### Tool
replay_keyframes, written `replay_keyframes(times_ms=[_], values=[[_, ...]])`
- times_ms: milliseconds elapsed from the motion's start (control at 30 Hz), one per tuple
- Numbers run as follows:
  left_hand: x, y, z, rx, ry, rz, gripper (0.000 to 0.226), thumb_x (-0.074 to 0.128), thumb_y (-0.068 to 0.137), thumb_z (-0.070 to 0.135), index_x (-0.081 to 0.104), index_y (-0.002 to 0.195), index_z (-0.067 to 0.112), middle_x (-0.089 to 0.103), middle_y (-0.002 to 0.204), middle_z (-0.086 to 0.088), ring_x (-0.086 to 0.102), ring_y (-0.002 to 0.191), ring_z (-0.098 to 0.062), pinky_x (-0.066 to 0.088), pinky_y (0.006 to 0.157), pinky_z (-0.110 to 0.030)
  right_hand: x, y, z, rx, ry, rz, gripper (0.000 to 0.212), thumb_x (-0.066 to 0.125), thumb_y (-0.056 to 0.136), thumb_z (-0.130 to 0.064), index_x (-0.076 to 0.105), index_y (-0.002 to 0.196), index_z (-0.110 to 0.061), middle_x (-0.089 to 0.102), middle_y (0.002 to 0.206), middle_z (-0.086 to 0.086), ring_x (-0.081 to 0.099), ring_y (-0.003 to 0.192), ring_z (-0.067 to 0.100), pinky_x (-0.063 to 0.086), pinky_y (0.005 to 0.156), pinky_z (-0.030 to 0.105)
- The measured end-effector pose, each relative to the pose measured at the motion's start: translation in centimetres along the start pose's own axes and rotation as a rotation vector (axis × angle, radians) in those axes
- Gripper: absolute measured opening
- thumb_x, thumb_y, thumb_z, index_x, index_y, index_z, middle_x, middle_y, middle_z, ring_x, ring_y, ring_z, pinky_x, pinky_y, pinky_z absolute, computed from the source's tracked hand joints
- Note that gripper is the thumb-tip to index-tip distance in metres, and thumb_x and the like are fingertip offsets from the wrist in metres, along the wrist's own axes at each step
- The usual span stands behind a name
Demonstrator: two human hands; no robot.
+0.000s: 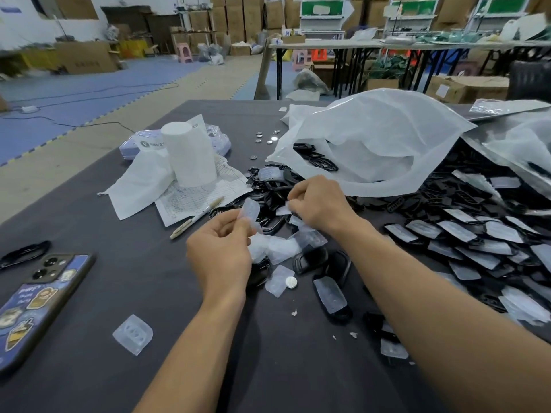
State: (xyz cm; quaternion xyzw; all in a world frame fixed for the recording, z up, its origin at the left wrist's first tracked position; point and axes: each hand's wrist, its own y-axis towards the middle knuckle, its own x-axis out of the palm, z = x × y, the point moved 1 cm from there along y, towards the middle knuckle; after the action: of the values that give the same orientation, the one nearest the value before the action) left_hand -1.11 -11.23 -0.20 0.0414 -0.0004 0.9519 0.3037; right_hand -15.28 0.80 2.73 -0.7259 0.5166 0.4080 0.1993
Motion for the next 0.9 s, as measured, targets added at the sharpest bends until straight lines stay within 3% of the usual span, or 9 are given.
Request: replay_keyframes(times_ms=[133,233,333,467,567,633,700,800,900], values=[[-0.1,0.5,-0.2,-0.065,-0.07,-0.003,0.013,0.08,0.083,0.008,0.079,0.079,0.021,0.076,0.066,0.0,0.069,0.054,-0.011,0.051,0.051,-0.02,0.7,0.1,-0.9,0.009,-0.14,-0.079,0.016,0.068,0.082,-0.004,0.077,0.093,-0.01,0.076,0.093,0.009,0.07,0.095,0.03,0.06,0.088,0.041],[0.2,0.3,0.2,-0.078,-0.083,-0.021,0.008,0.078,0.082,0.005,0.078,0.084,0.013,0.075,0.064,-0.002,0.071,0.054,-0.011,0.05,0.05,-0.017,0.6,-0.2,-0.6,0.088,-0.033,-0.02,0.027,0.064,0.082,0.0,0.073,0.075,-0.024,0.078,0.094,0.004,0.07,0.096,0.025,0.059,0.09,0.037],[0.1,0.0,0.5,-0.075,-0.035,-0.012,0.014,0.075,0.08,0.007,0.077,0.073,0.019,0.074,0.062,0.001,0.07,0.054,-0.011,0.052,0.053,-0.023,0.9,-0.8,-0.2,0.148,-0.042,0.026,0.015,0.065,0.082,-0.001,0.074,0.082,-0.013,0.077,0.096,0.008,0.069,0.094,0.03,0.059,0.089,0.04],[-0.7,0.0,0.8,0.038,0.413,0.046,0.009,0.068,0.076,0.034,0.075,0.071,0.036,0.07,0.062,0.021,0.064,0.062,-0.002,0.047,0.063,-0.023,1.0,-1.3,0.1,0.194,-0.06,0.082,0.015,0.068,0.08,-0.003,0.076,0.091,-0.01,0.074,0.091,0.01,0.065,0.085,0.033,0.055,0.077,0.035],[-0.8,-0.5,1.2,0.134,0.711,0.03,0.017,0.064,0.078,0.042,0.069,0.063,0.042,0.063,0.059,0.015,0.06,0.068,-0.012,0.035,0.058,-0.021,0.9,-1.5,0.3,0.234,-0.097,0.082,0.016,0.069,0.081,-0.009,0.075,0.095,-0.015,0.072,0.093,0.007,0.063,0.086,0.032,0.048,0.075,0.033],[-0.5,-0.8,1.2,0.192,0.804,-0.022,0.019,0.058,0.08,0.048,0.072,0.068,0.046,0.067,0.073,0.016,0.06,0.081,-0.018,0.044,0.07,-0.029,0.8,-1.6,0.3,0.235,-0.129,0.106,0.018,0.067,0.082,-0.01,0.075,0.094,-0.02,0.073,0.096,0.005,0.066,0.093,0.034,0.045,0.076,0.033],[-0.2,-1.1,1.1,0.244,0.825,-0.059,0.022,0.058,0.083,0.049,0.079,0.088,0.045,0.072,0.091,0.014,0.054,0.089,-0.016,0.045,0.087,-0.035,0.7,-1.9,0.3,0.209,-0.203,0.164,0.019,0.063,0.085,-0.009,0.076,0.091,-0.021,0.074,0.092,0.004,0.068,0.091,0.033,0.043,0.072,0.032],[0.1,-1.4,0.9,0.331,0.753,-0.068,0.018,0.066,0.086,0.041,0.08,0.097,0.04,0.068,0.084,0.015,0.049,0.084,-0.012,0.041,0.089,-0.033,0.1,-2.9,0.6,0.143,-0.29,0.344,0.019,0.062,0.089,-0.01,0.077,0.089,-0.022,0.074,0.081,-0.001,0.069,0.081,0.028,0.035,0.06,0.029],[0.3,-1.6,0.8,0.284,0.539,-0.163,0.018,0.07,0.085,0.037,0.079,0.1,0.041,0.068,0.077,0.017,0.061,0.079,-0.004,0.05,0.084,-0.028,-0.5,-4.3,0.2,0.077,-0.008,0.482,0.015,0.065,0.094,-0.023,0.078,0.087,-0.027,0.071,0.072,-0.009,0.065,0.072,0.019,0.042,0.066,0.029]])
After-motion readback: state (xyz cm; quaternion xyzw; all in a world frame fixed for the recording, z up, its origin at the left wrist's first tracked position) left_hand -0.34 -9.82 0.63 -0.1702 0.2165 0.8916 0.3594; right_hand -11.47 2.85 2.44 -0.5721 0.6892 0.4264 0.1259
